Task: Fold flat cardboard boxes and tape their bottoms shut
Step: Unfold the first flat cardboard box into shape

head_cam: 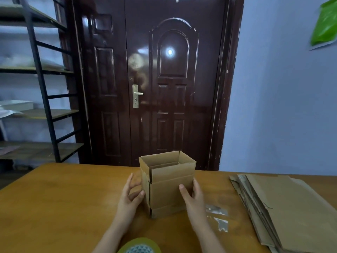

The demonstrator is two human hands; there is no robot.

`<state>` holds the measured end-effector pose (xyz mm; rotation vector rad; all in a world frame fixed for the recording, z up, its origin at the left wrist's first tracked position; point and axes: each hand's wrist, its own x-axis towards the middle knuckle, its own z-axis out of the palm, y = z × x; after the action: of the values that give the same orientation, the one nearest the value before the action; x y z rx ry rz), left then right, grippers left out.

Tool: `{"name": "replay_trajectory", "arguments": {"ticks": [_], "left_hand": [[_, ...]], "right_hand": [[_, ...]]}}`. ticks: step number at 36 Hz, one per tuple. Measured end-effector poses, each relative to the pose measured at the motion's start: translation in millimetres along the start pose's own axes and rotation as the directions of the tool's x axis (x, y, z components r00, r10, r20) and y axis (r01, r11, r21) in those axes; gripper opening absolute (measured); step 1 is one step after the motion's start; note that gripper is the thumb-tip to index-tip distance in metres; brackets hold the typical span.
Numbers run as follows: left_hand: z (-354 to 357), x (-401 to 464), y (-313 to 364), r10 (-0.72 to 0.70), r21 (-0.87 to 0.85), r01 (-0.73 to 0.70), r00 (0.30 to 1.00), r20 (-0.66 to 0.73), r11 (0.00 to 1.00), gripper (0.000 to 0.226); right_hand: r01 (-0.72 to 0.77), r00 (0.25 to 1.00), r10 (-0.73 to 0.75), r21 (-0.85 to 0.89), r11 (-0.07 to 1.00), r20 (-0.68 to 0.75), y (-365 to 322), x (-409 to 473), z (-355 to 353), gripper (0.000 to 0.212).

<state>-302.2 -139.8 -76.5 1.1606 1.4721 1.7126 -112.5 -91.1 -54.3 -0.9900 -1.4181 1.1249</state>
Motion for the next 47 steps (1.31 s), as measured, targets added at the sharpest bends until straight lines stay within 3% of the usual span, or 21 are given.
{"name": "replay_trajectory", "arguments": {"ticks": [2,4,9,10,13,15,20,27,34,40,47], "left_hand": [[-2,1,-3,0.012,-0.022,-0.012,1.0,-0.004,1.0,0.055],[-3,2,-5,0.011,-0.032,-0.011,1.0,0.015,0.999,0.041],[-4,3,-8,-0.02,0.007,0.02,0.998,0.067,1.0,0.034],[-3,2,-7,-0.019,0.033,0.017,0.997,0.08,0.999,0.041],[-2,3,-7,0.0,0.07,-0.007,0.995,0.101,0.998,0.092],[-3,2,-8,-0.001,0.071,-0.007,0.993,0.114,0.997,0.101],[-6,0,4,-0.002,-0.008,0.003,0.995,0.099,1.0,0.092],[-3,1,40,0.202,0.011,-0.202,0.979,0.026,0.979,0.093],[9,2,59,0.267,-0.028,-0.266,0.96,0.081,0.964,0.083],[12,6,58,0.271,0.008,-0.273,0.959,0.083,0.962,0.066],[8,12,57,0.307,0.101,-0.318,0.945,0.112,0.943,0.057]], "right_hand": [[0.014,1.0,-0.014,-0.026,1.0,0.016,1,0,-1,0.07],[0.029,0.999,-0.028,-0.048,0.998,0.038,2,3,-2,0.054],[0.043,0.998,-0.038,-0.116,0.992,0.049,3,8,-5,0.026],[0.048,0.998,-0.042,-0.136,0.99,0.043,4,8,-5,0.027],[0.043,0.999,-0.039,-0.2,0.979,0.024,4,6,-4,0.033],[0.046,0.999,-0.043,-0.204,0.978,0.021,3,3,-2,0.035],[0.083,0.994,-0.068,-0.202,0.976,0.081,2,2,-3,0.053],[0.266,0.964,-0.262,-0.135,0.955,0.047,-16,8,-3,0.081],[0.383,0.923,-0.372,-0.167,0.908,0.097,-37,3,0,0.071],[0.337,0.94,-0.323,-0.136,0.932,0.114,-36,1,2,0.051],[0.332,0.942,-0.319,-0.146,0.932,0.108,-34,4,1,0.054]]}}
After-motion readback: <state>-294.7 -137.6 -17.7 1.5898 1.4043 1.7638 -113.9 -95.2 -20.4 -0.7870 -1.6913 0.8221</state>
